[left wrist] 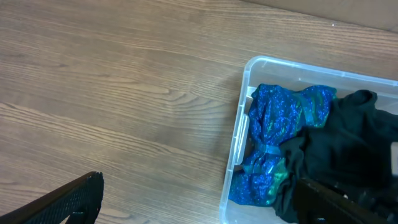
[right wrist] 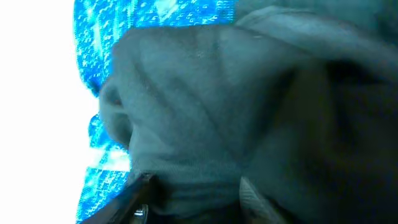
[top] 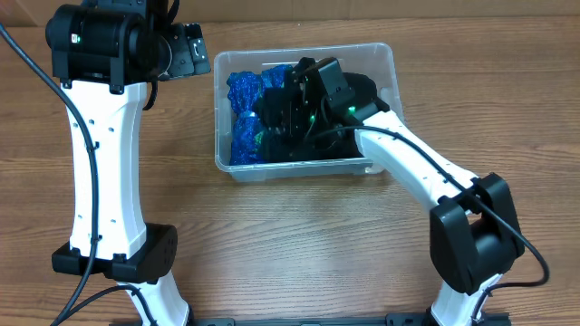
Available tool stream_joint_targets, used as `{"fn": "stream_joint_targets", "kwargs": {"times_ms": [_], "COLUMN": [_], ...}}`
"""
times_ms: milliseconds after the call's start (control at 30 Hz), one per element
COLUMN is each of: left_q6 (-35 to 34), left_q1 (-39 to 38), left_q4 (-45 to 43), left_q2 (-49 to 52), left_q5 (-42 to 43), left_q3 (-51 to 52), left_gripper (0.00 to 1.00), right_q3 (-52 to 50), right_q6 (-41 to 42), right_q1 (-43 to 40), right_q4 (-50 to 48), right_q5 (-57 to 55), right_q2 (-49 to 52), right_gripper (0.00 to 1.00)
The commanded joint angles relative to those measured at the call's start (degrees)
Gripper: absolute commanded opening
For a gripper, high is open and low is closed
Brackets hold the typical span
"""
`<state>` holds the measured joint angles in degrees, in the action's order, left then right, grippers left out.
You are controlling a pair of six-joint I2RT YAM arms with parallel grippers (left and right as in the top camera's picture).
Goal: Pack container
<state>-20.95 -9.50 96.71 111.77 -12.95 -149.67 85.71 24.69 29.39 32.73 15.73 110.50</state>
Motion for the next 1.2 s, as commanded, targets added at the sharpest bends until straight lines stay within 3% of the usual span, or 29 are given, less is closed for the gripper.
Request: {"fn": "stream_joint_targets", "kwargs": {"times_ms": [0, 33, 67, 200, 367, 467, 833, 1167], "left_q6": [0.4, 0.4, 0.4, 0.4, 0.4, 0.4, 0.4, 0.4], "left_q1": [0.1, 0.1, 0.1, 0.1, 0.1, 0.1, 0.1, 0.1], "left_q4": [0.1, 0.1, 0.1, 0.1, 0.1, 0.1, 0.1, 0.1], "left_q2": [0.3, 0.3, 0.3, 0.3, 0.3, 0.3, 0.3, 0.3], "left_q5": [-1.0, -1.0, -1.0, -1.0, -1.0, -1.0, -1.0, -1.0], "left_q3": [-0.4, -0.4, -0.4, -0.4, -0.4, -0.4, -0.4, -0.4], "left_gripper": [1.0, 1.0, 1.0, 1.0, 1.0, 1.0, 1.0, 1.0], "right_q3": [3.2, 4.1, 5.4, 5.6, 5.6, 5.6, 4.9, -11.2], "right_q6": [-0.8, -2.1, -3.8, -4.1, -4.2, -10.1, -11.7, -11.2], "right_q1": [-0.6, -0.6, -0.6, -1.0, -2.4, -4.5, -5.2, -19.3], "right_q4": [5.4, 6.9, 9.9, 16.1, 19.2, 19.7, 25.0, 24.7], "right_q5": [-0.1, -0.1, -0.2, -2.1, -6.4, -7.8, -28.1, -28.1], "right_q2": [-7.3, -9.5, -14.3, -26.2, -34.0, -39.5, -52.6, -70.4], "right_gripper": [0.64, 0.7, 1.0, 1.0, 1.0, 1.0, 1.0, 1.0]}}
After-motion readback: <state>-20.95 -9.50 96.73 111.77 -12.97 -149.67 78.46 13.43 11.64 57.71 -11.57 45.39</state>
